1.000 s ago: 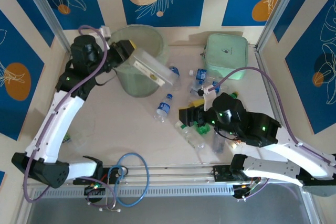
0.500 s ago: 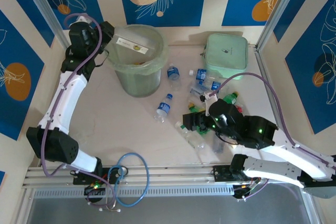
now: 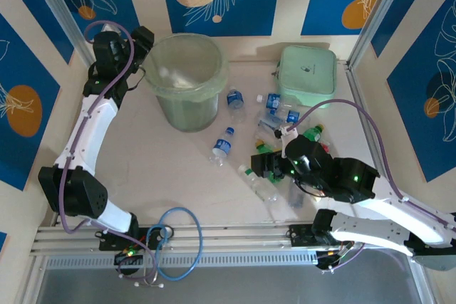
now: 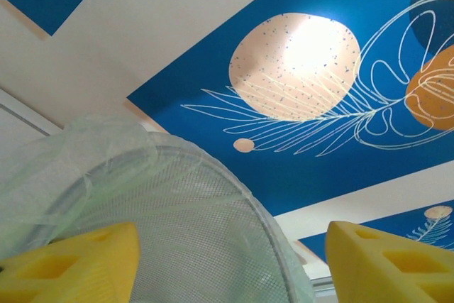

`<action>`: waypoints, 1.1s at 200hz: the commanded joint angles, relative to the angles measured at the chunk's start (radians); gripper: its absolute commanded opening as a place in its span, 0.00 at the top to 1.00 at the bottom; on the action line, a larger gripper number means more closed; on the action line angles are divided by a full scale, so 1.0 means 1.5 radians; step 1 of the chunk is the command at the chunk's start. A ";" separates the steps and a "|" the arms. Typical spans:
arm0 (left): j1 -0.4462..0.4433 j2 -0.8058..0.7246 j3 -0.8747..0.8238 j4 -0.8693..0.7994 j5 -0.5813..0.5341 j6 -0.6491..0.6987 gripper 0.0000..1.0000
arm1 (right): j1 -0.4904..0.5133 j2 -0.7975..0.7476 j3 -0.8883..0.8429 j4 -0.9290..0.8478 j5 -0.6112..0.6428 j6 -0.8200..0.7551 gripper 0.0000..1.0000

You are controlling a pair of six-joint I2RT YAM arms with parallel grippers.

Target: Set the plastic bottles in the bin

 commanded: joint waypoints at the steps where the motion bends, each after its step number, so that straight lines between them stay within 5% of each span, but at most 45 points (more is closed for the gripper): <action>1: 0.003 -0.035 0.010 -0.022 -0.003 0.029 0.25 | -0.005 -0.007 0.012 -0.016 0.028 0.016 0.21; 59: -0.028 -0.131 0.014 -0.090 0.034 0.143 0.25 | -0.083 0.011 0.052 -0.145 0.108 0.102 0.20; 105: -0.173 -0.236 -0.036 -0.248 0.045 0.317 0.23 | -0.276 0.038 0.064 -0.196 0.026 0.123 0.20; 168: -0.373 -0.338 -0.282 -0.286 0.029 0.271 0.23 | -0.485 0.105 -0.006 -0.188 -0.086 0.114 0.20; 220: -0.450 -0.308 -0.334 -0.276 -0.010 0.263 0.25 | -0.457 0.126 -0.084 -0.224 -0.101 0.164 0.24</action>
